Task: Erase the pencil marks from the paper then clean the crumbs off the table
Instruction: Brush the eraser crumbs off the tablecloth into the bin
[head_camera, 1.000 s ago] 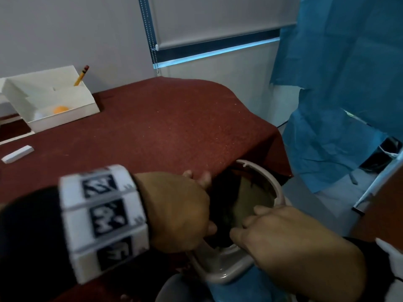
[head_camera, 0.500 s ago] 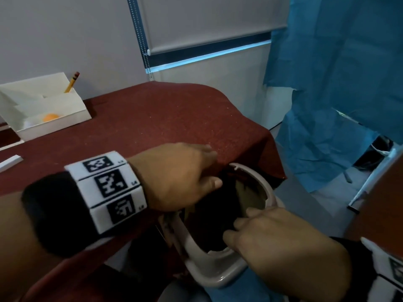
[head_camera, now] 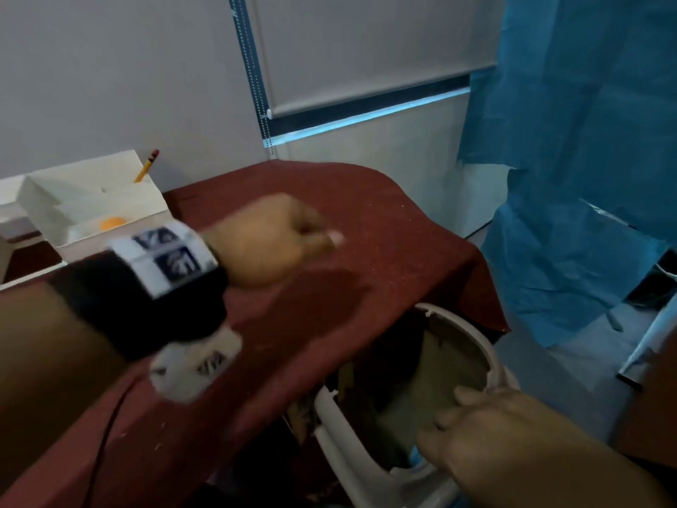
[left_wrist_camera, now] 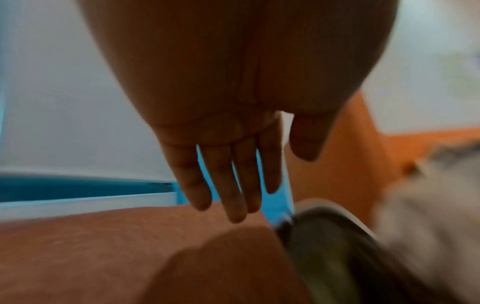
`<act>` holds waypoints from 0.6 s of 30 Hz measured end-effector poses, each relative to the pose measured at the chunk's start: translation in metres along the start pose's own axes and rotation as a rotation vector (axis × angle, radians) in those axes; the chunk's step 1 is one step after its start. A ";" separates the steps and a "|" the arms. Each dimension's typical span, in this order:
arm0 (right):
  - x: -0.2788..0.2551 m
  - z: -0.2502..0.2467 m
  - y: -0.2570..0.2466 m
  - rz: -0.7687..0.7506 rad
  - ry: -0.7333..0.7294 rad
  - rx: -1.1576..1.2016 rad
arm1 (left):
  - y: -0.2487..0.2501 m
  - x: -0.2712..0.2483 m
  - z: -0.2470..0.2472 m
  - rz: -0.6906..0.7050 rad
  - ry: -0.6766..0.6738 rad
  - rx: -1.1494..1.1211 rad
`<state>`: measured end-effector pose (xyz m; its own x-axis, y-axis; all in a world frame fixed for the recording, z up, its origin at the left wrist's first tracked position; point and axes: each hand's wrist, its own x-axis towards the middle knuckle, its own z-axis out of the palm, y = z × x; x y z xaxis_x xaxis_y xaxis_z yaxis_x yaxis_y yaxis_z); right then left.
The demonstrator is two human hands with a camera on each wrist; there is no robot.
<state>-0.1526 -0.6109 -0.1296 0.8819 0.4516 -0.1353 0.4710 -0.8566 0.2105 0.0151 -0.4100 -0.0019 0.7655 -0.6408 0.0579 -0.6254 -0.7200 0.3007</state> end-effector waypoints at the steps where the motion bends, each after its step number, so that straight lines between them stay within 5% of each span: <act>1: 0.002 -0.004 0.000 -0.028 -0.008 -0.019 | -0.018 0.012 -0.012 -0.102 0.059 0.064; 5: 0.001 0.010 0.004 0.057 0.022 0.053 | -0.070 0.034 -0.008 -0.545 -0.288 0.461; 7: -0.001 0.022 0.007 0.109 0.064 0.047 | -0.064 0.031 0.009 -0.593 -0.413 0.421; 10: -0.001 0.024 0.008 0.061 0.155 0.039 | -0.036 0.021 0.029 -0.406 -0.539 0.337; 13: -0.002 0.017 0.010 0.020 0.270 0.094 | 0.009 -0.011 0.036 -0.009 -0.695 0.107; 16: -0.006 0.014 0.010 0.013 0.384 0.102 | 0.014 -0.019 0.018 0.020 -0.500 -0.187; 18: -0.005 0.010 0.011 0.033 0.366 0.136 | -0.018 0.004 0.008 -0.046 -0.265 -0.017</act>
<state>-0.1521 -0.6251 -0.1363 0.8572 0.4614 0.2289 0.4570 -0.8863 0.0750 0.0281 -0.4020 -0.0144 0.7255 -0.6565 -0.2066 -0.5867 -0.7468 0.3132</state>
